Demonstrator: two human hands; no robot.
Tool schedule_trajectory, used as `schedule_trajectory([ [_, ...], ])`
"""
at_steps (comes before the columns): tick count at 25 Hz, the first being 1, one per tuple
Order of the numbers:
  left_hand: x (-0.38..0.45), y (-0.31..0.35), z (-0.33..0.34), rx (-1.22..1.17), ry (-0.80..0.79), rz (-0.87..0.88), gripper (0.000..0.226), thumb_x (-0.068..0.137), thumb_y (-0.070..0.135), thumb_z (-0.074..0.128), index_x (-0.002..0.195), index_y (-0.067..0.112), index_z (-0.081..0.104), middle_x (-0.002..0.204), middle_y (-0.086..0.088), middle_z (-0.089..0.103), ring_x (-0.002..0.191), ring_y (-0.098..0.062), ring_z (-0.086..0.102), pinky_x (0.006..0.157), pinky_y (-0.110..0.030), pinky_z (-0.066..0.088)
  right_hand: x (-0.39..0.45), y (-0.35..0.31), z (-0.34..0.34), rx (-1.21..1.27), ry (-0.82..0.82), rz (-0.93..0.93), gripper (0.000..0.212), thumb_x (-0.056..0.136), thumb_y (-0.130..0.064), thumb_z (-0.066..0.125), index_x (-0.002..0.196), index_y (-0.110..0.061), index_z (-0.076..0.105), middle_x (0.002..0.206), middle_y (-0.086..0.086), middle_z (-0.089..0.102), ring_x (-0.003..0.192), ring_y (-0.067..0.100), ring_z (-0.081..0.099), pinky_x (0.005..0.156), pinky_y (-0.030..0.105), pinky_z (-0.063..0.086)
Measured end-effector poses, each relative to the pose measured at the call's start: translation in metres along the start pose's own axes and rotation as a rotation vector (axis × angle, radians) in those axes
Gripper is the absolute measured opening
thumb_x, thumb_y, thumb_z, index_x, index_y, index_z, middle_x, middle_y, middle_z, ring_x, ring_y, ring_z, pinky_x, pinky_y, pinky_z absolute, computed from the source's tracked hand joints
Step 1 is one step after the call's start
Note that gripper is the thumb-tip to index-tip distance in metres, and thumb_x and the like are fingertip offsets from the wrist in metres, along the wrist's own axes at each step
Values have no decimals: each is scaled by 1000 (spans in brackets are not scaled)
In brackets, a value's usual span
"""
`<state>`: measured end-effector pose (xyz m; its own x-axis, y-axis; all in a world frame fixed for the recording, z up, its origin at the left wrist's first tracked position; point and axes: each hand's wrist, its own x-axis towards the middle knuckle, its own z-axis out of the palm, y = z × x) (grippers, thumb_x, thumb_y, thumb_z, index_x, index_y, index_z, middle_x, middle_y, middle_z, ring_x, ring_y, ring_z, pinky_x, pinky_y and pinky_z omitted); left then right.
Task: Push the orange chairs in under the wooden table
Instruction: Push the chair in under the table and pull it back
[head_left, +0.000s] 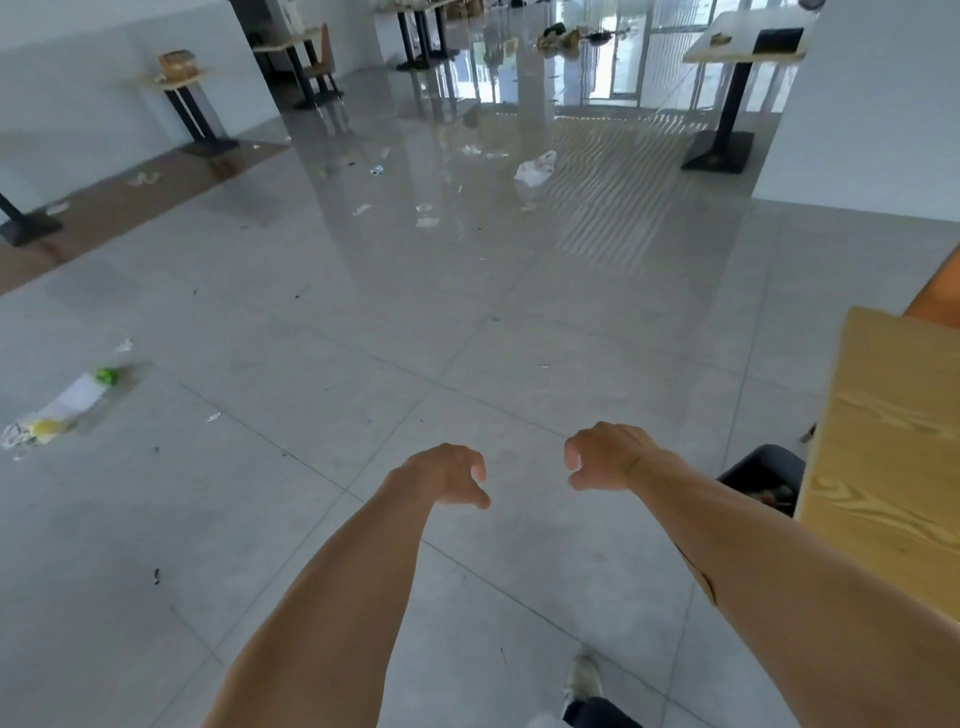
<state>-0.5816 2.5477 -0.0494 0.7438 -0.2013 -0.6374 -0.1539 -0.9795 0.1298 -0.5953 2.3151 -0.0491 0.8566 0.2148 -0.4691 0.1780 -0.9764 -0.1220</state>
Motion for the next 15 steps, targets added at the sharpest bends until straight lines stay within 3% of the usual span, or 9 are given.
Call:
schedule_trajectory([
  [12,247,58,-159,66,-103,98,49,89,49,60,134,30,54,143,3,49,125,-20,51,98,-34,41,201,127,-101,71,-118,91,36,92,-35,52,127,-30,62,129,0,62,116,23,60,95,33,48],
  [15,328,69,-207,88,-111,157,49,86,51,61,132,33,54,140,4,51,121,-19,53,95,-33,43,264,166,-126,108,-134,160,33,92,-33,52,123,-30,63,127,-1,63,114,23,61,88,32,46],
])
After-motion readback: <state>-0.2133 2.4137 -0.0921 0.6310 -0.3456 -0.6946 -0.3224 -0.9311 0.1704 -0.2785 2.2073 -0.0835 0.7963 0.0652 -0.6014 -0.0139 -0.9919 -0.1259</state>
